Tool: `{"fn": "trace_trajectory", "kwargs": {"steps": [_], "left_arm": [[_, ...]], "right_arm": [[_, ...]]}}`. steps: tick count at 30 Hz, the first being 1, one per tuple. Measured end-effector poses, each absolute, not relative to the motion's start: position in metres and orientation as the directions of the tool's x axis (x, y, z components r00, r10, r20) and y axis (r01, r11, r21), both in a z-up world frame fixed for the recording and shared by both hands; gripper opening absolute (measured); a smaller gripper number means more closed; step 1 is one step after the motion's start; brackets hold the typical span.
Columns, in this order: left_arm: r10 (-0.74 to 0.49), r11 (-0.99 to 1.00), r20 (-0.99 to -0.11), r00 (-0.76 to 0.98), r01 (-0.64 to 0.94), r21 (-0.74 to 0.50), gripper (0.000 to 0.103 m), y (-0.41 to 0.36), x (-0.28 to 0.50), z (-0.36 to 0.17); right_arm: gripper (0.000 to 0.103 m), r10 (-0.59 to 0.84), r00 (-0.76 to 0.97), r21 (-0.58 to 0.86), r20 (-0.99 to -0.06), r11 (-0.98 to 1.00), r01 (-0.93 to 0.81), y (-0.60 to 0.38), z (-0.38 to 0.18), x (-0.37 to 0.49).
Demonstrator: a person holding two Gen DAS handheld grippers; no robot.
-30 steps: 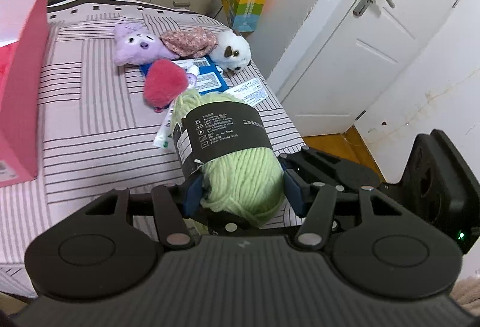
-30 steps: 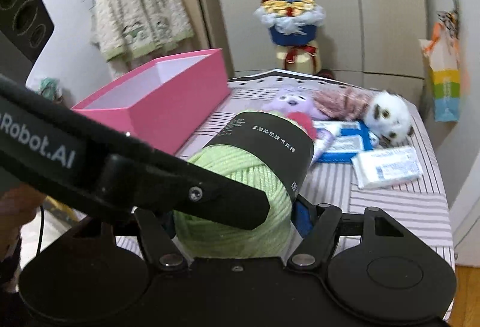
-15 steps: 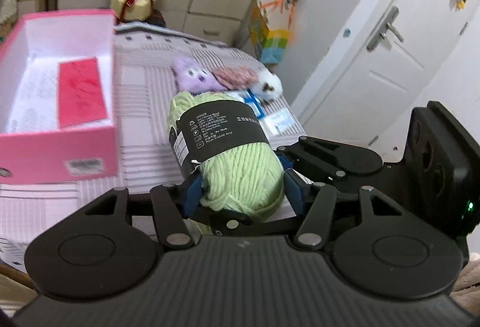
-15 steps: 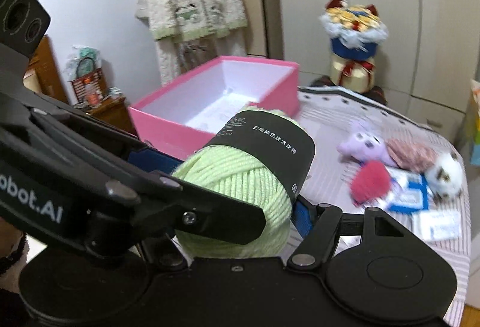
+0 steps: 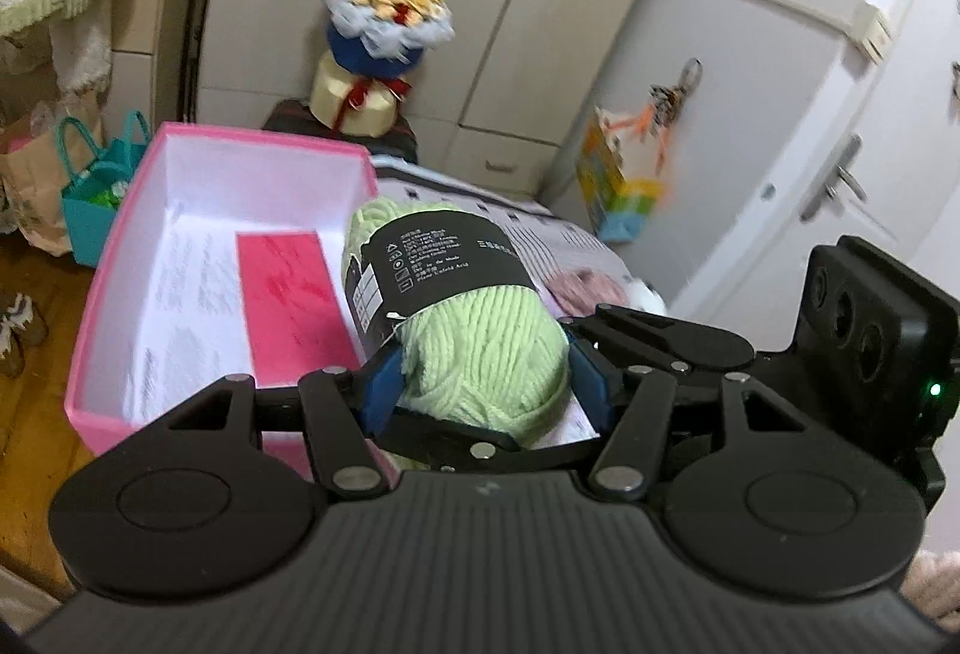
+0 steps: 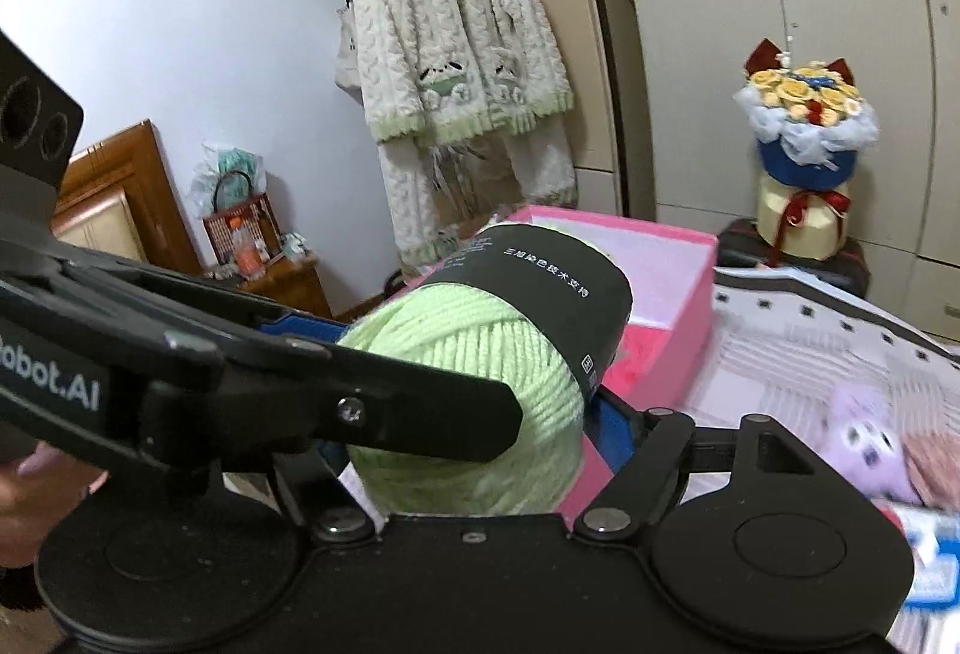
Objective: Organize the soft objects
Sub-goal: 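Carry the green yarn ball with the left tool into the pink box and release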
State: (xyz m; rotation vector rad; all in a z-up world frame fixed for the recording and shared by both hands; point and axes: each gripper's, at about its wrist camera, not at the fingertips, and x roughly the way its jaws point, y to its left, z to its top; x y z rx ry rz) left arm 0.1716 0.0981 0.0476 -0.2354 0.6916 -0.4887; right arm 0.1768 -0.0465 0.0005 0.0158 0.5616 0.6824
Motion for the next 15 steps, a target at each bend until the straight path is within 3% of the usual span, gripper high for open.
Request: {"fn": "trace_trajectory", "kwargs": {"steps": [8,15], "left_arm": [[-0.487,0.870,-0.570,0.662,0.306,-0.388,0.058,0.122,0.246,0.033],[-0.489,0.867,-0.599,0.635,0.277,-0.414,0.058,0.129,0.308,-0.001]], "right_arm": [[0.084,0.610,0.610,0.194,-0.506,0.770,-0.608,-0.028,-0.013,0.254],[0.079,0.523,0.620,0.141,-0.585,0.818,-0.557,-0.012,-0.039,0.308]]}}
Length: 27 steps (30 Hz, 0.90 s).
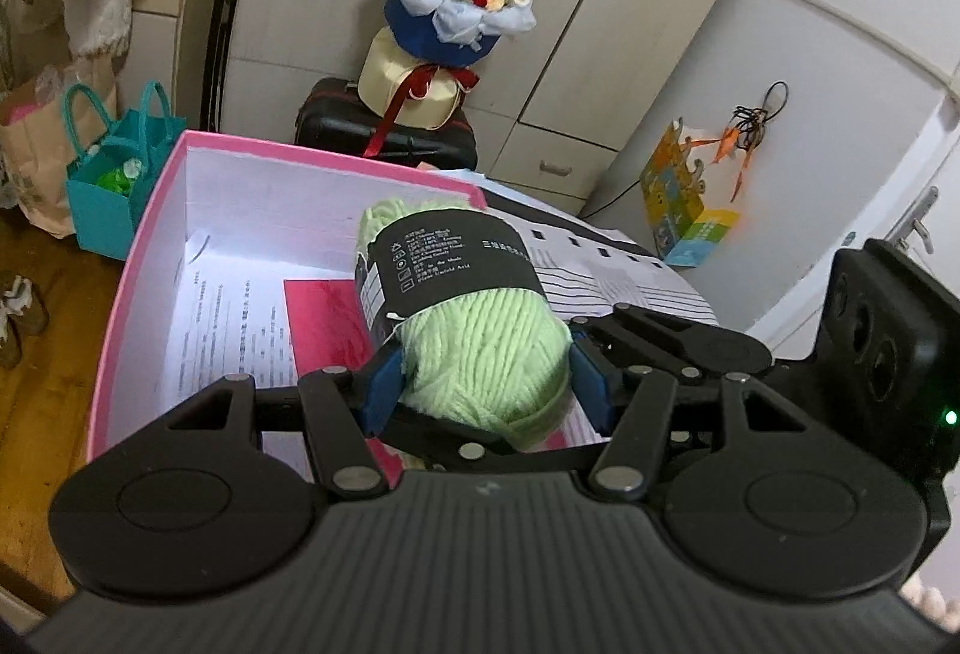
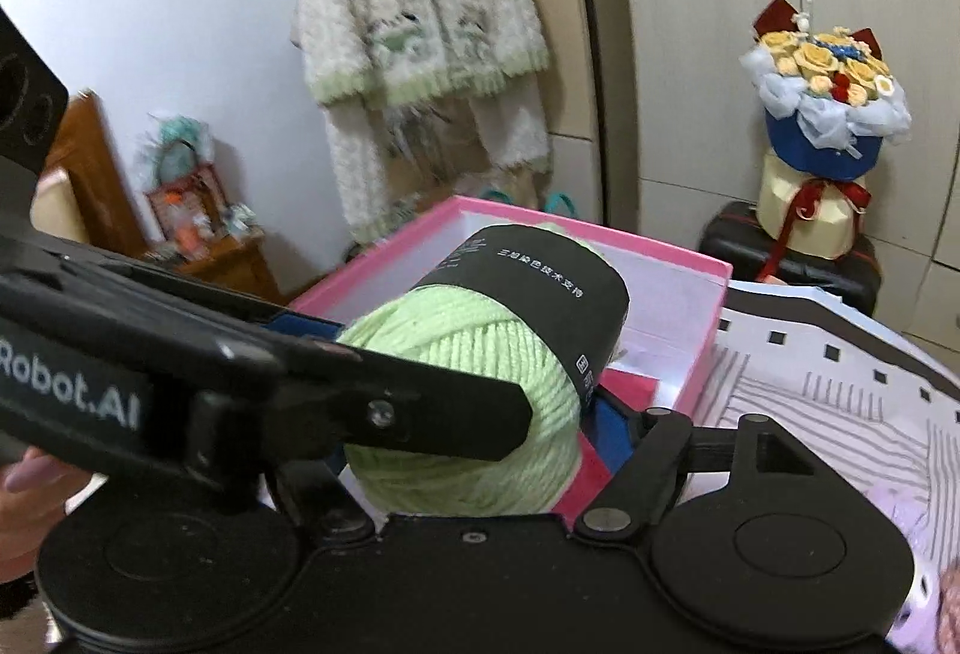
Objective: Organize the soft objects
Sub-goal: 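Carry the green yarn ball with the left tool into the pink box and release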
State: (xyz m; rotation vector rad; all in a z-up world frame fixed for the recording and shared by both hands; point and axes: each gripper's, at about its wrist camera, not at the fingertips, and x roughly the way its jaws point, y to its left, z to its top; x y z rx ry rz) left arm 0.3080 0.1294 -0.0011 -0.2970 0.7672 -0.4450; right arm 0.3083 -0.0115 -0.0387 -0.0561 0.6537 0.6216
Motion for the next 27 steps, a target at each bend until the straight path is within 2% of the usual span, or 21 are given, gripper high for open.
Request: {"fn": "trace_trajectory", "kwargs": {"steps": [4,9,16,18,23,27], "left_arm": [[-0.507,0.853,-0.593,0.625,0.267,-0.448,0.058,0.133,0.332,-0.019],[-0.543,0.817,-0.597,0.591,0.208,-0.538,0.058,0.141,0.353,-0.034],[-0.528,0.813,-0.618,0.582,0.136,-0.566,0.059,0.149,0.362,-0.046],[-0.507,0.828,-0.634,0.584,0.123,-0.548,0.060,0.149,0.360,-0.047],[-0.450,0.870,-0.660,0.602,0.127,-0.477,0.064,0.150,0.346,-0.037],[-0.369,0.921,-0.654,0.661,0.164,-0.354,0.069,0.148,0.320,-0.015]], "right_arm": [[0.079,0.445,0.634,0.084,-0.633,0.853,-0.515,-0.001,-0.047,0.329],[0.078,0.335,0.643,-0.092,-0.689,0.840,-0.535,0.018,-0.050,0.342],[0.082,0.281,0.620,-0.158,-0.733,0.815,-0.557,0.034,-0.054,0.351],[0.085,0.281,0.623,-0.161,-0.730,0.815,-0.557,0.034,-0.053,0.347],[0.085,0.309,0.629,-0.135,-0.714,0.820,-0.556,0.028,-0.044,0.329],[0.086,0.347,0.633,-0.108,-0.692,0.817,-0.566,0.018,-0.029,0.308]]}}
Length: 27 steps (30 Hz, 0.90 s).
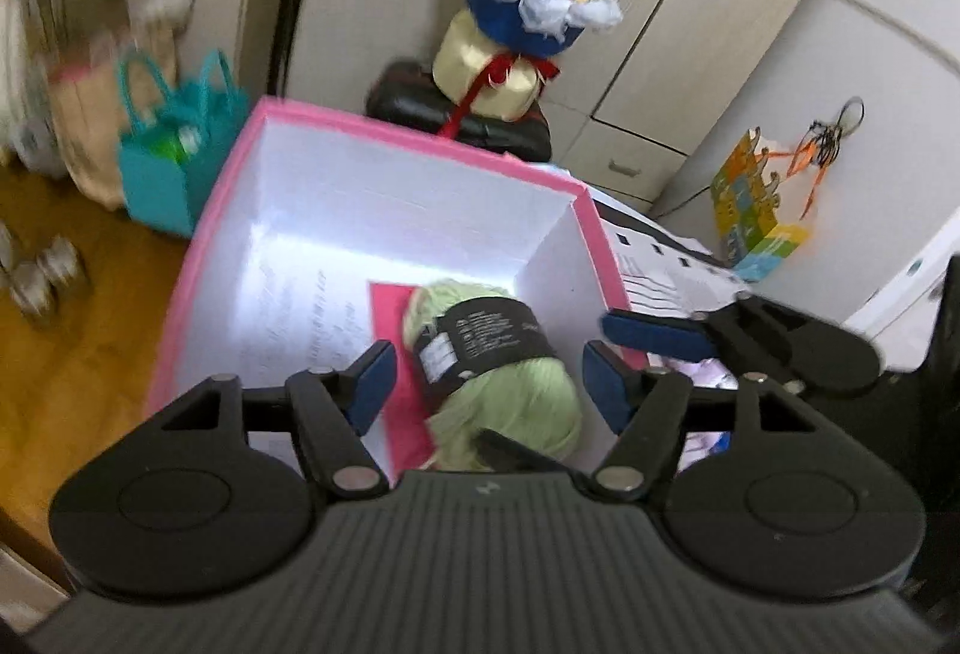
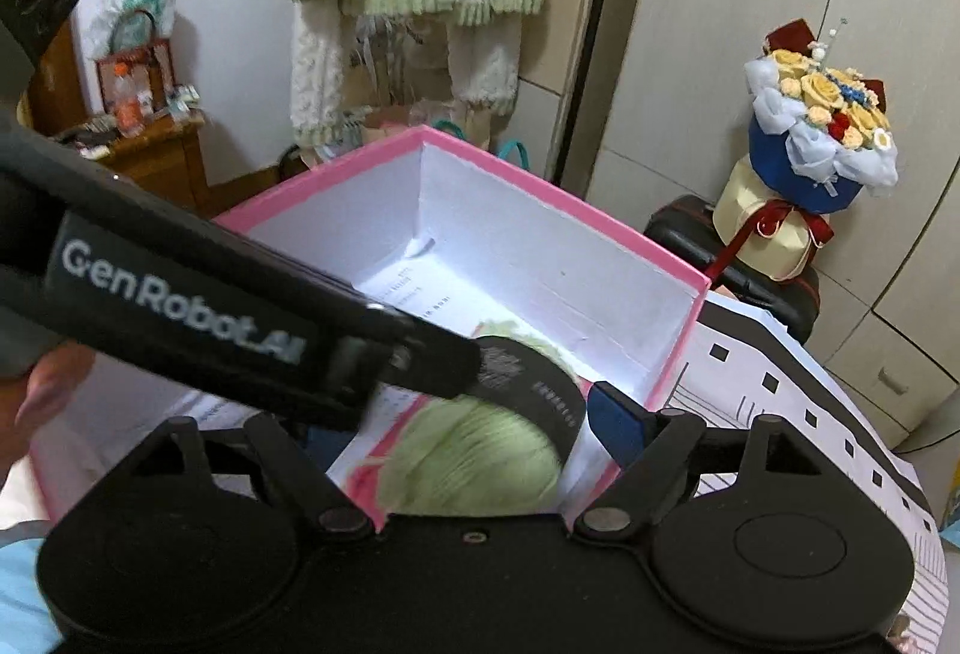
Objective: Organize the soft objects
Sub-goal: 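Carry the green yarn ball with the left tool into the pink box and release, then grasp the pink pompom with the left tool while the right tool grasps the wet-wipes pack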
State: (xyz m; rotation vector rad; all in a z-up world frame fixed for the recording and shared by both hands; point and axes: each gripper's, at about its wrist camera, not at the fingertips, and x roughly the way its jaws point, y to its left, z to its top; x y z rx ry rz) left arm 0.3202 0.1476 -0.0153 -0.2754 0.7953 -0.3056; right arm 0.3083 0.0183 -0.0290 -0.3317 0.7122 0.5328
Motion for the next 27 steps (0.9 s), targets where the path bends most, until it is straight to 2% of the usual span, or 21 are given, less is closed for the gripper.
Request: {"fn": "trace_trajectory", "kwargs": {"steps": [6,12,19,27], "left_arm": [[-0.310,0.949,-0.628,0.714,0.196,-0.246,0.074,0.147,0.276,0.017],[-0.331,0.943,-0.590,0.736,0.285,-0.174,0.078,0.133,0.229,0.046],[-0.386,0.914,-0.524,0.759,0.391,-0.107,0.081,0.106,0.176,0.062],[-0.463,0.864,-0.531,0.710,0.496,-0.089,0.081,0.061,0.156,0.055]], "right_arm": [[0.086,0.370,0.642,-0.114,-0.671,0.804,-0.583,0.006,-0.005,0.272],[0.086,0.411,0.631,-0.087,-0.659,0.791,-0.606,-0.017,0.017,0.232],[0.087,0.475,0.644,-0.048,-0.600,0.782,-0.621,-0.070,0.035,0.182],[0.088,0.391,0.711,-0.009,-0.584,0.873,-0.488,-0.164,0.024,0.140]]}}
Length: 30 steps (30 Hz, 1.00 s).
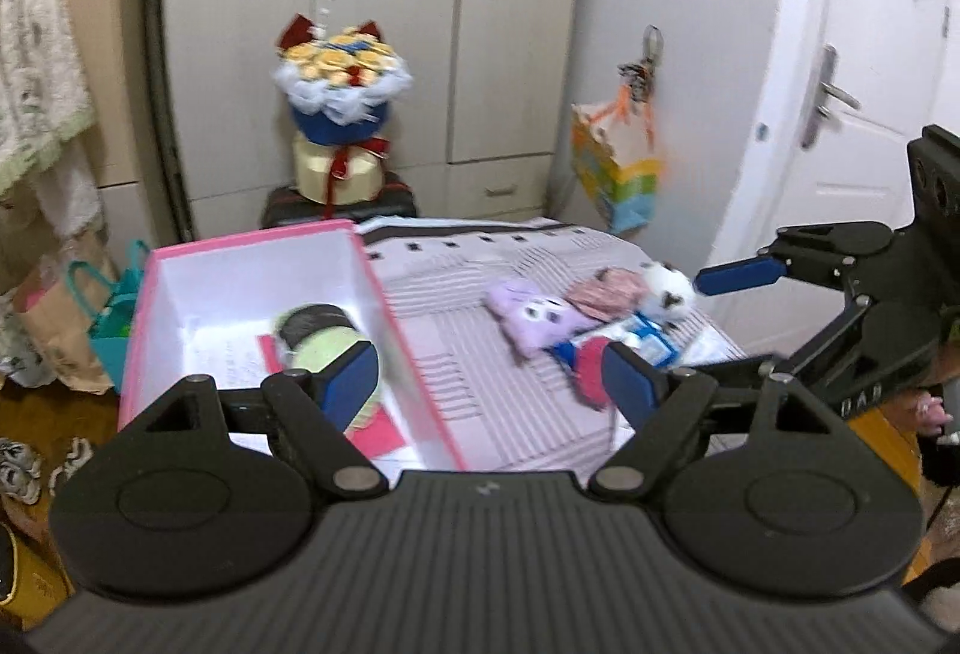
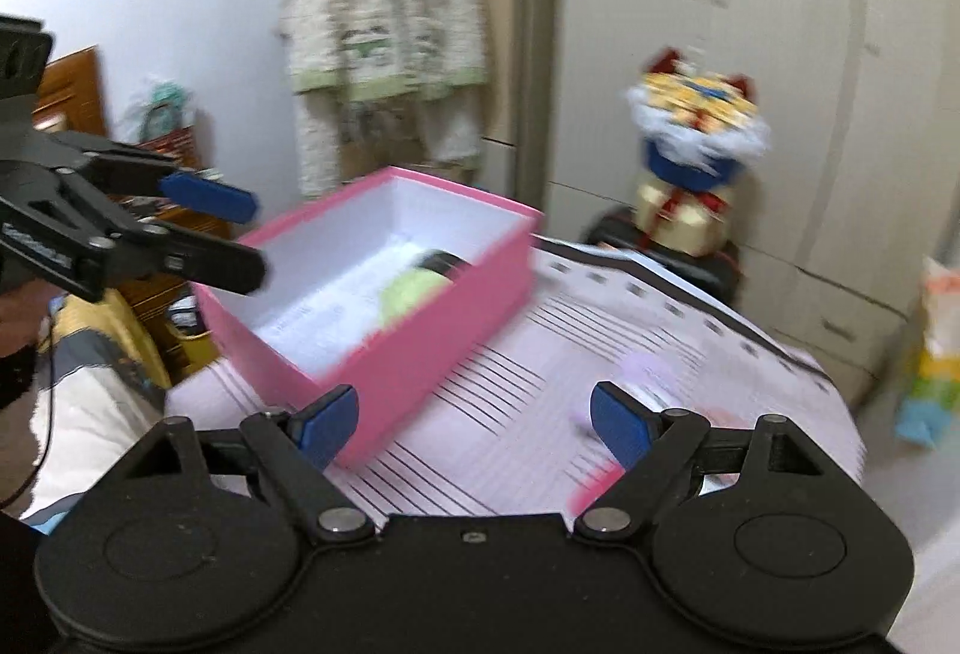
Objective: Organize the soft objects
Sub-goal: 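Grasp the pink pompom with the left tool while the right tool grasps the wet-wipes pack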
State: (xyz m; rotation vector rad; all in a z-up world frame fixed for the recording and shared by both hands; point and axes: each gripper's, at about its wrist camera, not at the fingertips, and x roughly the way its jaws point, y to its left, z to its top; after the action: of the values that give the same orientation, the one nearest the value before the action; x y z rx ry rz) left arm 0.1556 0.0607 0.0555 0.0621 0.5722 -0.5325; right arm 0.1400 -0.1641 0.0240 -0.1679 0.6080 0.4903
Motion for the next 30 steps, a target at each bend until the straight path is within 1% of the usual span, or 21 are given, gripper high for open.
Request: {"fn": "trace_trajectory", "kwargs": {"steps": [9,14,18,22,26,30], "left_arm": [[-0.527,0.801,-0.582,0.620,0.590,-0.097,0.081,0.001,0.149,0.024],[-0.552,0.780,-0.602,0.576,0.613,-0.129,0.081,-0.022,0.152,0.003],[-0.556,0.780,-0.608,0.567,0.608,-0.146,0.081,-0.037,0.160,-0.015],[-0.532,0.791,-0.625,0.571,0.600,-0.124,0.081,-0.052,0.169,-0.033],[-0.495,0.816,-0.636,0.592,0.567,-0.107,0.080,-0.064,0.186,-0.048],[-0.500,0.832,-0.634,0.591,0.532,-0.161,0.080,-0.073,0.207,-0.065]], "right_arm": [[0.088,0.308,0.724,0.093,-0.618,0.942,-0.322,-0.249,-0.020,0.119],[0.088,0.304,0.718,0.143,-0.626,0.950,-0.277,-0.274,-0.047,0.115],[0.088,0.263,0.731,0.122,-0.630,0.963,-0.242,-0.281,-0.064,0.118],[0.088,0.272,0.727,0.141,-0.630,0.961,-0.237,-0.286,-0.075,0.126],[0.088,0.204,0.757,0.069,-0.621,0.976,-0.206,-0.288,-0.085,0.135],[0.090,0.136,0.786,0.013,-0.602,0.987,-0.161,-0.294,-0.100,0.146]]}}
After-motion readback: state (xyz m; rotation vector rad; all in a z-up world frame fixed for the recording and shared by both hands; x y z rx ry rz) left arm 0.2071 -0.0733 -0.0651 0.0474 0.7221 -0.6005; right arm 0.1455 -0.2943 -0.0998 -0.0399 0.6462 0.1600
